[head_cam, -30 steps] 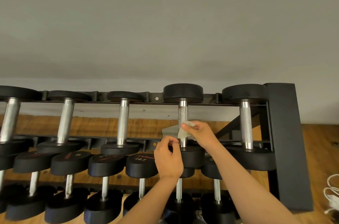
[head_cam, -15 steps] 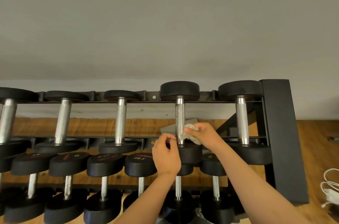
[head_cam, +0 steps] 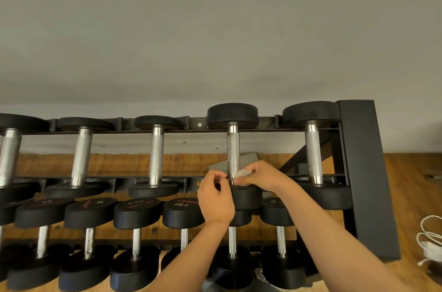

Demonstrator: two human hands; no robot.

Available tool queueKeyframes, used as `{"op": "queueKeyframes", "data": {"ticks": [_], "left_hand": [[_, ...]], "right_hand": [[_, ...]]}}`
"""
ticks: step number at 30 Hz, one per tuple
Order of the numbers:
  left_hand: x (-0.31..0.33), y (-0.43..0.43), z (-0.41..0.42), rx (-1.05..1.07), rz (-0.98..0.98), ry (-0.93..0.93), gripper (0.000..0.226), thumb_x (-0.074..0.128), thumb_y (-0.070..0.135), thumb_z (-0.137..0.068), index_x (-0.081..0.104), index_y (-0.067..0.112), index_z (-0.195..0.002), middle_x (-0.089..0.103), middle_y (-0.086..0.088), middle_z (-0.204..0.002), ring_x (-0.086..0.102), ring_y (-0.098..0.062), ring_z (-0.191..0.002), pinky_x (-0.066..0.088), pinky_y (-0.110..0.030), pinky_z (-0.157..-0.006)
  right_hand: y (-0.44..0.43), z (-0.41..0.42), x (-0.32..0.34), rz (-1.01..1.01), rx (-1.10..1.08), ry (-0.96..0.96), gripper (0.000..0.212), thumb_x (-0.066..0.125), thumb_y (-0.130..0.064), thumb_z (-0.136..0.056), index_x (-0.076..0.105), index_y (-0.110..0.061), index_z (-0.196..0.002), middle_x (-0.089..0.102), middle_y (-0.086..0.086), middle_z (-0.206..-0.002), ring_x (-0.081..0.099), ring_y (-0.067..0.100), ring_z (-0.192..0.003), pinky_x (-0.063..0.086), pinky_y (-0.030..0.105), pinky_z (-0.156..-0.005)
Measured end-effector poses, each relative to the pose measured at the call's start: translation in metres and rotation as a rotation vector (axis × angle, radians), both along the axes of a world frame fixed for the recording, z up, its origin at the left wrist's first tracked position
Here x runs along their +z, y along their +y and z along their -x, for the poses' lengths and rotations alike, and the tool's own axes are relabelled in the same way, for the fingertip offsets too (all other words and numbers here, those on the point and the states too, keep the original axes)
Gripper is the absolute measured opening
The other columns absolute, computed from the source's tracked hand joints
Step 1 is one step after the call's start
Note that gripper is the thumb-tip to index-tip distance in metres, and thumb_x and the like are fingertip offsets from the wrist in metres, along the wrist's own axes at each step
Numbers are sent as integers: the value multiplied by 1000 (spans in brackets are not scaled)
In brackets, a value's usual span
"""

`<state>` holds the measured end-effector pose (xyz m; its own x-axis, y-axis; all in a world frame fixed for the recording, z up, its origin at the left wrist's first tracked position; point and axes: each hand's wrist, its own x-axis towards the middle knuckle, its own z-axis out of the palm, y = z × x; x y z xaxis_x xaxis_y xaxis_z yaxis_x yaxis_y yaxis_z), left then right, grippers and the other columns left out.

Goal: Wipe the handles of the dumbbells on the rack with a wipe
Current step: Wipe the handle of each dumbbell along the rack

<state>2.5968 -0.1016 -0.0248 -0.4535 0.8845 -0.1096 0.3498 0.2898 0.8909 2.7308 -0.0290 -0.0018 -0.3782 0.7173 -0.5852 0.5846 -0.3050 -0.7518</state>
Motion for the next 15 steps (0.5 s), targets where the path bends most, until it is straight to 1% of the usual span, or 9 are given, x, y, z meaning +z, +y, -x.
{"op": "queueKeyframes", "data": {"ticks": [2,3,6,9,11,13,15], "left_hand": [[-1,1,0,-1,0,-1,15,53,16,-92,58,26,-82,62,11,-81,59,-7,-82,53,-35,-78],[-2,1,1,-1,0,-2,15,53,17,-91,58,26,-82,62,11,-81,59,-7,-82,53,-35,-78],[-4,0,1,-7,-1,5,14,52,16,-91,59,25,-82,62,10,-81,59,-9,-82,52,-33,-77],[-4,1,1,-3,-5,11,14,53,14,-92,60,23,-83,62,8,-81,58,-9,-81,50,-29,-75],[-5,1,1,-5,-5,-2,15,53,13,-92,59,23,-82,62,8,-81,58,-9,-81,48,-28,-74],[-4,0,0,-8,1,-18,17,52,13,-92,58,24,-81,62,7,-81,58,-11,-81,48,-29,-74],[-1,0,0,-7,21,-35,18,51,14,-94,58,25,-81,63,6,-83,58,-14,-83,48,-31,-75]], "right_hand": [[3,-4,0,-19,-4,-41,28,73,-32,-83,59,-15,-66,53,2,-68,52,13,-69,45,28,-71],[3,-6,-1,-27,-16,-54,29,72,-30,-84,56,-17,-64,52,1,-67,51,12,-69,45,29,-71],[-1,-6,0,-19,-28,-59,26,70,-29,-86,57,-19,-66,55,-1,-68,53,11,-69,45,26,-70],[-5,-4,1,-21,-34,-42,26,71,-29,-86,59,-16,-66,56,2,-69,54,13,-70,48,31,-74],[-9,-4,3,-61,-73,-50,29,70,-26,-86,56,-15,-64,53,3,-66,51,13,-66,47,31,-73],[-16,-5,5,-105,-134,-25,28,70,-25,-86,56,-15,-64,52,3,-65,51,11,-66,47,29,-71],[-28,-6,12,-127,-202,57,25,70,-25,-86,59,-16,-65,54,-1,-65,53,7,-66,46,23,-68]]}}
